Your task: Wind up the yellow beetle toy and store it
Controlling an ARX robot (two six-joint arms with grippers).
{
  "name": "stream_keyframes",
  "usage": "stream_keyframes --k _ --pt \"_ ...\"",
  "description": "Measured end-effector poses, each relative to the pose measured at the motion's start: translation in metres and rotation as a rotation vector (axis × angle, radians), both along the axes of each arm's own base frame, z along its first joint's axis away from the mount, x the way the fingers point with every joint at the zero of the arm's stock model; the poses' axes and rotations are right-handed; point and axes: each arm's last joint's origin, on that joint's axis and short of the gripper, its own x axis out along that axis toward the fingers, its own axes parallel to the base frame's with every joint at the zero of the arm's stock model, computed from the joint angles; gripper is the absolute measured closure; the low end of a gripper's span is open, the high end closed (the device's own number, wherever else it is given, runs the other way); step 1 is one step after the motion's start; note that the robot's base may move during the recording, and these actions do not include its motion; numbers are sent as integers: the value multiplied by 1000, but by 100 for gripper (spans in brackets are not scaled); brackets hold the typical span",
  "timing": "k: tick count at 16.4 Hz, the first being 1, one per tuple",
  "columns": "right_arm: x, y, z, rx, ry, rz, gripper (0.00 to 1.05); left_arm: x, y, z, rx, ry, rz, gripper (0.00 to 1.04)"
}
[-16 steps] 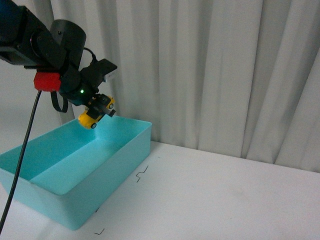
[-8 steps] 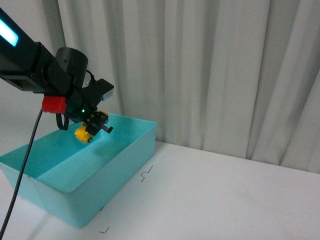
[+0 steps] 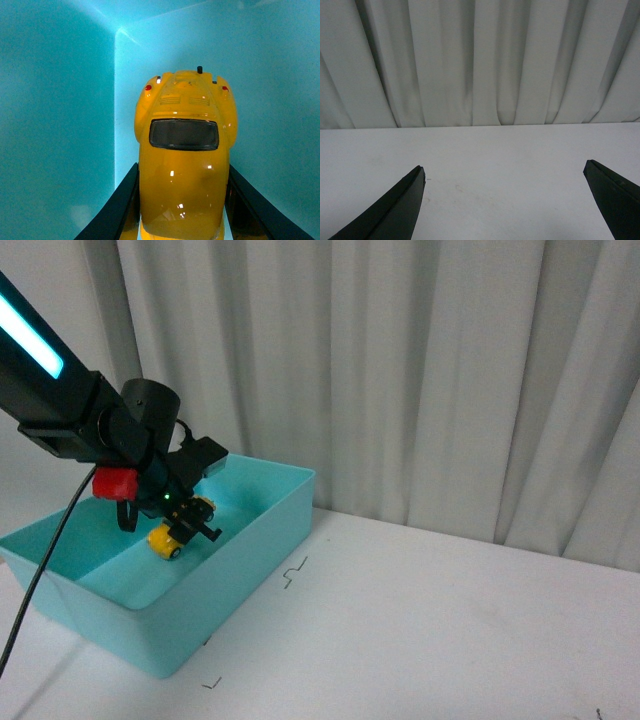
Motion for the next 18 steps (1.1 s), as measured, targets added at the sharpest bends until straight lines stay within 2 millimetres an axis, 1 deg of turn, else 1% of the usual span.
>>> stream_keyframes --k 2,3,5,7,8,9,10,11,12,13,14,15,16,17,18 --pt "0 0 0 0 0 0 7 1 -1 -4 -2 7 -13 64" --pt "0 0 0 0 0 0 7 1 -2 -5 -3 13 -16 55" --pt "0 0 0 0 0 0 7 3 -5 -5 -11 30 -25 34" --pt "0 0 0 0 0 0 7 6 -5 0 -26 29 -35 12" --pt "0 0 0 0 0 0 7 5 -6 3 -44 35 -41 5" --pt "0 0 0 0 0 0 7 5 -7 8 -63 18 -50 7" --pt "0 0 0 0 -1 0 7 5 -8 20 -74 -18 -62 7" --pt "0 0 0 0 0 0 7 2 -10 41 -73 -77 -76 7" --pt "0 0 0 0 0 0 7 -3 -13 68 -67 -152 -94 7" --pt "0 0 0 0 0 0 7 -12 -17 97 -52 -238 -113 7" --pt "0 0 0 0 0 0 7 -25 -25 124 -48 -307 -143 7" --pt "0 0 0 0 0 0 7 -41 -36 145 -57 -360 -179 7" --pt "0 0 0 0 0 0 7 -64 -51 167 -94 -417 -230 7" --pt "0 0 0 0 0 0 7 -83 -64 180 -130 -451 -269 7" --pt "0 0 0 0 0 0 7 -105 -78 196 -168 -562 -301 10"
